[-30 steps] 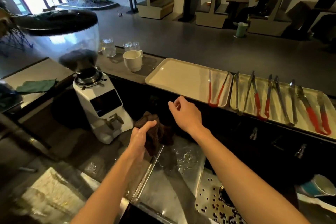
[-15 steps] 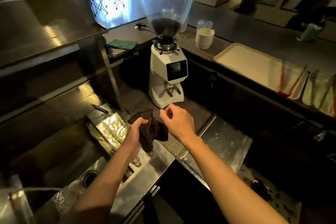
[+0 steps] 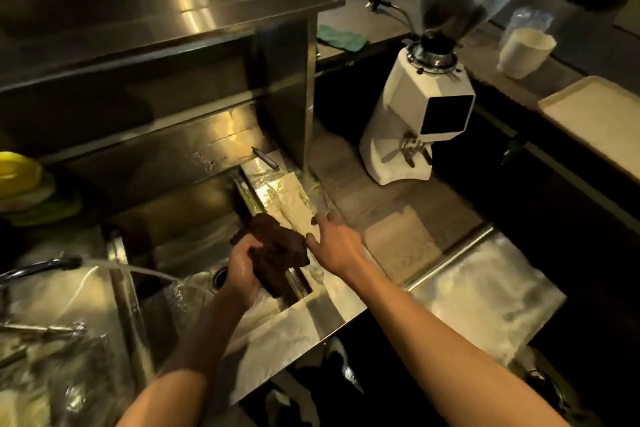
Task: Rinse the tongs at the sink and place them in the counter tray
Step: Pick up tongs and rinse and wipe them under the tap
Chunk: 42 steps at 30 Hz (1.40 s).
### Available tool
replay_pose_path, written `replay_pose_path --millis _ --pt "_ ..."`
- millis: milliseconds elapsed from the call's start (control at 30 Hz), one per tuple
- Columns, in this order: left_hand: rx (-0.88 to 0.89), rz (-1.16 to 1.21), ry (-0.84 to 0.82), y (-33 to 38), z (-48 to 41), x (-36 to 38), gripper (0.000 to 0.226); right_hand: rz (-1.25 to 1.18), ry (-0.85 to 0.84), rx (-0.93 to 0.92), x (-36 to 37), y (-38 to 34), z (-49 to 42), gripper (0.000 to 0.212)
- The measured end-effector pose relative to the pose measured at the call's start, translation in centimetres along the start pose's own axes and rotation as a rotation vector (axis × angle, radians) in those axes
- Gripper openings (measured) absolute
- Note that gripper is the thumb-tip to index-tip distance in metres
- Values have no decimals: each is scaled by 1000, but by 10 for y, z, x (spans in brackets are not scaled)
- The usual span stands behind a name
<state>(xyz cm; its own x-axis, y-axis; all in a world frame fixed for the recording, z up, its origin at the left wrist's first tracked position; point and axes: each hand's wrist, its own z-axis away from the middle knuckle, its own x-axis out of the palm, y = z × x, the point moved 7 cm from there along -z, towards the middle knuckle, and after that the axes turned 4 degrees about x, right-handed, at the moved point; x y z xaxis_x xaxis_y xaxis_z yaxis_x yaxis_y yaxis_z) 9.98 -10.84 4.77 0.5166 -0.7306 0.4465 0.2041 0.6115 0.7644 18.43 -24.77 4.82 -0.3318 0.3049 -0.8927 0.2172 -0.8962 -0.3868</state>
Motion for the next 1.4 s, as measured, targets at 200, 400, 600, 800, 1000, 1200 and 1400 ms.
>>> replay_pose_path --millis 200,400,600,800,1000,1200,1400 --pt "-26 -24 225 -1 -17 -49 23 137 -106 -173 49 -33 -42 42" --pt "-11 -54 371 -2 -31 -68 24 228 -313 -144 98 -27 -89 53" --pt "32 -102 476 -3 -33 -82 25 373 -354 -64 133 -13 -115 72" --pt "92 -81 336 8 -38 -91 21 343 -403 -93 138 -15 -127 40" --pt "97 200 366 14 -49 -140 34 -60 -481 -272 135 -47 -110 24" --pt "85 279 480 37 -50 -201 39 -290 -655 -265 140 -93 -71 40" --pt "72 277 412 49 -63 -229 94 -305 -807 -267 167 -134 -46 44"
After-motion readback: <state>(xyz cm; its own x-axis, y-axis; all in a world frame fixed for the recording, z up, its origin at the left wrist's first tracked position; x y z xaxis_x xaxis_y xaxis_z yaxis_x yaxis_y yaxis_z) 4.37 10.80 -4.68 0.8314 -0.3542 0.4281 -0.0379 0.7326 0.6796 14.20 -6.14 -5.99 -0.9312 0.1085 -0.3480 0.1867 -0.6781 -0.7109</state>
